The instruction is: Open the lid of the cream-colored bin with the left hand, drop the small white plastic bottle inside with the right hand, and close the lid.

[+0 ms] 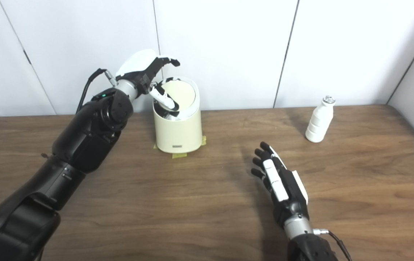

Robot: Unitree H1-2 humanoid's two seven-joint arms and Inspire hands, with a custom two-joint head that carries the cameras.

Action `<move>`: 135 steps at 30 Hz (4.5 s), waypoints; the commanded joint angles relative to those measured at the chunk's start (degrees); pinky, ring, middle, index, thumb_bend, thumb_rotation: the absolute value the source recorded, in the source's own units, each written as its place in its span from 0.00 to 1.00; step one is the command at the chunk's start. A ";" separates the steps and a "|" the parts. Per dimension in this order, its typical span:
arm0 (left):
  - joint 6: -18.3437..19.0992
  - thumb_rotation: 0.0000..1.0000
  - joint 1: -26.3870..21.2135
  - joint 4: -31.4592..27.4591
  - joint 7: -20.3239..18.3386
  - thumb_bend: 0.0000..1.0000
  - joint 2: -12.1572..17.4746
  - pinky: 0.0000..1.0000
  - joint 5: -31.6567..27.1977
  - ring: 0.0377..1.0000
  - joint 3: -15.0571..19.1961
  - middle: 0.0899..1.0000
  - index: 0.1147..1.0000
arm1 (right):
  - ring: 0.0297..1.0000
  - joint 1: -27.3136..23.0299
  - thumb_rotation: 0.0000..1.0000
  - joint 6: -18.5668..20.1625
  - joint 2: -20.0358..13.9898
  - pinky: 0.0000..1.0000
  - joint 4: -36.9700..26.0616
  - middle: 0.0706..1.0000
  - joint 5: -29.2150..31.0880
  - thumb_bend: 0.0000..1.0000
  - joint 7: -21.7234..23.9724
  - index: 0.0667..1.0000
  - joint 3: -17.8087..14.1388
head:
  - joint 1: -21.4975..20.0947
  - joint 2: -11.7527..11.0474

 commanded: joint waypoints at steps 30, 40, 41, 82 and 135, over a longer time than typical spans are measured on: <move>-4.91 0.00 -4.76 1.39 -2.10 0.95 2.21 0.82 11.23 0.89 -6.59 0.87 0.86 | 0.88 -1.87 0.75 -2.27 0.44 0.81 -1.96 0.89 0.58 0.66 0.18 0.91 -0.27 | -0.58 0.83; 3.88 0.00 -4.82 -9.77 -11.22 0.90 2.56 0.70 9.45 0.81 -1.99 0.86 0.82 | 0.88 -1.54 0.75 -1.91 0.27 0.81 -2.65 0.89 0.23 0.65 0.22 0.91 -0.15 | -1.07 1.28; 4.89 0.00 -4.88 -12.01 -12.37 0.90 2.79 0.68 8.87 0.80 -0.95 0.85 0.81 | 0.88 -1.49 0.75 -1.91 0.25 0.81 -2.64 0.89 0.29 0.65 0.25 0.92 -0.18 | -1.09 1.34; 5.22 0.48 45.14 -47.99 -1.74 0.54 -12.50 0.83 -30.32 0.83 36.96 0.89 0.93 | 0.81 -2.58 0.33 -20.42 1.24 0.74 3.72 0.83 -1.76 0.69 -4.79 0.82 -5.42 | -4.66 2.17; 8.46 0.38 48.82 -50.99 -0.25 0.34 3.39 0.95 -36.61 0.93 28.72 0.92 0.95 | 0.85 -25.04 0.09 0.02 -26.33 0.72 24.93 0.88 -36.27 0.91 -9.56 0.90 -2.38 | -23.36 2.96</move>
